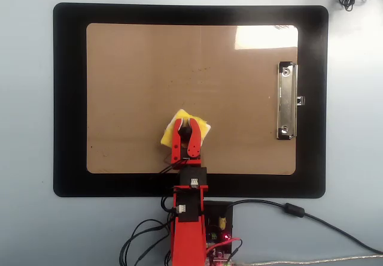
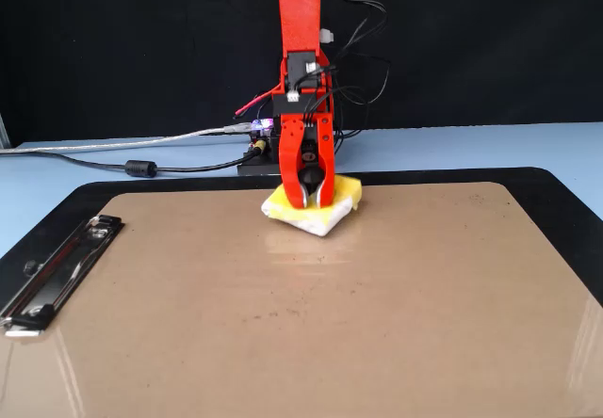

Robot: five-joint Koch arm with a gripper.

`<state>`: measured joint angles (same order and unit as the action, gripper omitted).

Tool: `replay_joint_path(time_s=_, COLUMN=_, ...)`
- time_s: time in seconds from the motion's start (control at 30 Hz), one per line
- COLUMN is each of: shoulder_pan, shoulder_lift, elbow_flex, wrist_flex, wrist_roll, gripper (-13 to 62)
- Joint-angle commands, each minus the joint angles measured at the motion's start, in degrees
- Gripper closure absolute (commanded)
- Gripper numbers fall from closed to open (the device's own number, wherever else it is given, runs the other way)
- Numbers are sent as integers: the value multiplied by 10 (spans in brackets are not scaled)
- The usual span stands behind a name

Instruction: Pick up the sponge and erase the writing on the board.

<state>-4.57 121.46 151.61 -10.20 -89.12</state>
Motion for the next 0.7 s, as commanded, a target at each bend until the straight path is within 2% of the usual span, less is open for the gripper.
replay_joint_path(time_s=0.0, shoulder_pan=-24, shoulder_lift=52, elbow_flex=-83, wrist_flex=25, wrist_roll=-5, gripper=574)
replay_joint_path(time_s=0.17, shoulder_pan=-236, shoulder_lift=32, elbow_flex=-140, wrist_flex=84, wrist_roll=-20, gripper=574)
replay_joint_path(time_s=0.33, shoulder_pan=-410, shoulder_lift=-73, elbow_flex=-165, wrist_flex=37, wrist_roll=-56, gripper=574)
replay_joint_path(time_s=0.43, shoulder_pan=-461, shoulder_lift=-124, elbow_flex=-172, wrist_flex=-21, wrist_roll=-58, gripper=574)
replay_joint_path(time_s=0.67, shoulder_pan=-491, shoulder_lift=-273, elbow_flex=-226, wrist_flex=-123, wrist_roll=-56, gripper=572)
